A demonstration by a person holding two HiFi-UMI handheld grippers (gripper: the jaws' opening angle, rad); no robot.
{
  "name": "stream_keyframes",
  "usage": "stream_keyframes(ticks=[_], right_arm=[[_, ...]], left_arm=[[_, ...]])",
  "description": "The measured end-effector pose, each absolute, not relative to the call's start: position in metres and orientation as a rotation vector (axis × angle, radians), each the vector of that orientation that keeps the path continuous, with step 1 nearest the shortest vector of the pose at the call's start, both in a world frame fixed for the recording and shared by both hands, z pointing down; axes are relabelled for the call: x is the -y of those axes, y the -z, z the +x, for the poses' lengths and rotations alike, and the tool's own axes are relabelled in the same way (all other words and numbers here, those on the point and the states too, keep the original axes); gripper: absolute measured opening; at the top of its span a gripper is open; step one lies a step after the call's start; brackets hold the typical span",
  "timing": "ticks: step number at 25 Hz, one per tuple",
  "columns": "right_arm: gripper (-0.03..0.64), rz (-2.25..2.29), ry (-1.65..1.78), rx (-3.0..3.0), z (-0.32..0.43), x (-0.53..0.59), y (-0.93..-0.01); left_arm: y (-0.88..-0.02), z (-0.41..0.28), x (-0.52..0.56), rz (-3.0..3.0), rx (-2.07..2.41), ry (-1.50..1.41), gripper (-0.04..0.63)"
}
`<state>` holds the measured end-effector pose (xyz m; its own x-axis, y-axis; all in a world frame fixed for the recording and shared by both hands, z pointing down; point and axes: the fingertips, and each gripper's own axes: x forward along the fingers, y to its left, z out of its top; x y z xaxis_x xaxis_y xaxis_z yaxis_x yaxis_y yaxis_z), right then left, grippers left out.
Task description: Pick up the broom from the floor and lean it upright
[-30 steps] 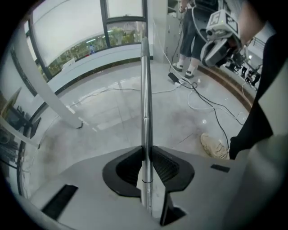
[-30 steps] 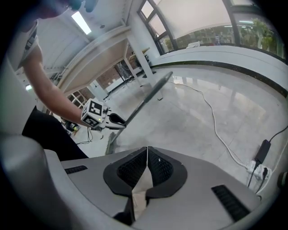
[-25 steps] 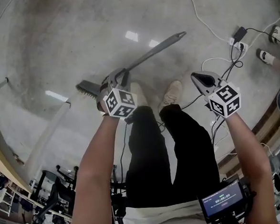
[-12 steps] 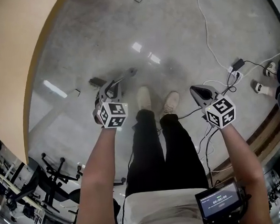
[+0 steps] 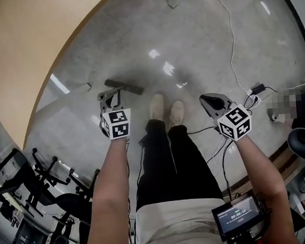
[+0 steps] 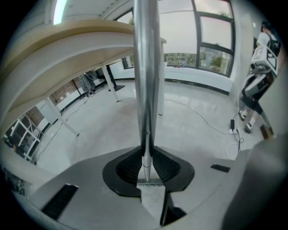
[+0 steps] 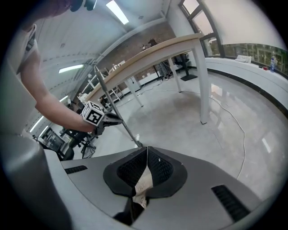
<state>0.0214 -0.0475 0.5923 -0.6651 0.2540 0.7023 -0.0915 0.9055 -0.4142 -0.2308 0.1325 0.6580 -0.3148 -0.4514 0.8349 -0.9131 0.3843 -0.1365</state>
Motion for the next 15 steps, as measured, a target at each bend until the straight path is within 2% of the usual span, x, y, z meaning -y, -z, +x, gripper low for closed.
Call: stream_keyframes(ticks=[15], right_arm=[[0.018,-0.501,-0.364,2.182,-0.081,0.005,-0.565]], left_arm=[[-0.628,-0.229,-0.278,0.421,2.098,-0.354,0.075]])
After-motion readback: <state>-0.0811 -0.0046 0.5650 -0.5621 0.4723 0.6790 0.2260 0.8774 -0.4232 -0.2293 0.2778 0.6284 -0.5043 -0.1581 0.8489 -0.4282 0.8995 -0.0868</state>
